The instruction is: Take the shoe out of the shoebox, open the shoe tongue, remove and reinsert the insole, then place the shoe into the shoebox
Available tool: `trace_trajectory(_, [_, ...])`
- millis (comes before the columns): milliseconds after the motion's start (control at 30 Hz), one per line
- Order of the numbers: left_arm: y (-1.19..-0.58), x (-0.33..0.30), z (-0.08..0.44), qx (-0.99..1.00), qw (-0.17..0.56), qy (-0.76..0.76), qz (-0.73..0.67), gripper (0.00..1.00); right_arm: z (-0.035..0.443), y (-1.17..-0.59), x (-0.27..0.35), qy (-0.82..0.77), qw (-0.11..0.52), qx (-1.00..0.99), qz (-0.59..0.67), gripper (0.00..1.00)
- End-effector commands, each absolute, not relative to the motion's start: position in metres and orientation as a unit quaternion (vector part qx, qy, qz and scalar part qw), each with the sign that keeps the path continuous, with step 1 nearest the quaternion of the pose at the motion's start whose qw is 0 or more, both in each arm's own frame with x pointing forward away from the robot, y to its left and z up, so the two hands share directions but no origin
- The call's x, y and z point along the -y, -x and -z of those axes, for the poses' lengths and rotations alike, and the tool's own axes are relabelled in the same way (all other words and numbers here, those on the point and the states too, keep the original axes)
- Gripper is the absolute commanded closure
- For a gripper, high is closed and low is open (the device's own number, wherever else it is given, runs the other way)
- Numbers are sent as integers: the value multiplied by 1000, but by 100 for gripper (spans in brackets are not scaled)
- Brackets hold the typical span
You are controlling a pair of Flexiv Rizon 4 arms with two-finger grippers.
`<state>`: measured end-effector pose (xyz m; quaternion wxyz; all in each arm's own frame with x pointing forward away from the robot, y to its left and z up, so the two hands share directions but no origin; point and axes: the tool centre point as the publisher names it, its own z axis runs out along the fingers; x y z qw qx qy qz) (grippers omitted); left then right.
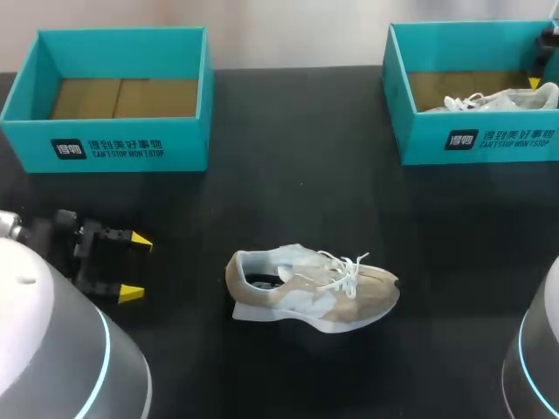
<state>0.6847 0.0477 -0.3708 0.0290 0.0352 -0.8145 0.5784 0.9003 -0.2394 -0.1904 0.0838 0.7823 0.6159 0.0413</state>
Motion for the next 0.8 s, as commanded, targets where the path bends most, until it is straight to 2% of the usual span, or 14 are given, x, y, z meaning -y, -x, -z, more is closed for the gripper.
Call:
trace_trajectory(33, [-688, -39, 391, 792, 20, -39, -609, 0, 191, -900, 239, -782, 85, -616, -41, 0])
trace_trajectory(800, [-683, 23, 399, 788, 14, -6, -615, 0, 191, -900, 239, -782, 85, -616, -41, 0])
